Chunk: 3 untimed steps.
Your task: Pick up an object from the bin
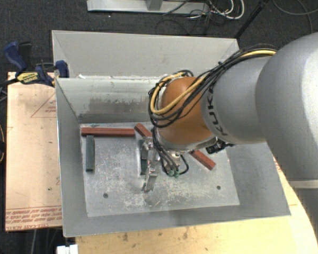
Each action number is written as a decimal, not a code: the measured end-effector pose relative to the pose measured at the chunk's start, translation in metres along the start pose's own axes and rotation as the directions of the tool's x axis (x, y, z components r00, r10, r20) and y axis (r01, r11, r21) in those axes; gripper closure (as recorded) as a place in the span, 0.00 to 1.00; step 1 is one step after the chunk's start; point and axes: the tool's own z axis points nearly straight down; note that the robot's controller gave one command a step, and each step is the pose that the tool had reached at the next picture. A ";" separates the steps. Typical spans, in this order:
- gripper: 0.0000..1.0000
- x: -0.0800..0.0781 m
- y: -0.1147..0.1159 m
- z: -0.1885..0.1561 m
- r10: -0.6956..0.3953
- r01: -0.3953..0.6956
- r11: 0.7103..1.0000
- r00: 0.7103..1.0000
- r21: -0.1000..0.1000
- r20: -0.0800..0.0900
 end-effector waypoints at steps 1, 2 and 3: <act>0.00 0.000 0.000 0.000 0.000 0.000 1.000 1.000 0.000 0.000; 0.00 -0.013 -0.014 0.007 -0.058 0.058 0.998 0.998 0.000 0.001; 0.00 -0.067 -0.039 0.021 -0.195 0.195 0.981 0.981 0.000 0.001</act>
Offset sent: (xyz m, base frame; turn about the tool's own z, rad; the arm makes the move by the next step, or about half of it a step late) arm 0.0243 -0.0365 -0.0150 -0.1272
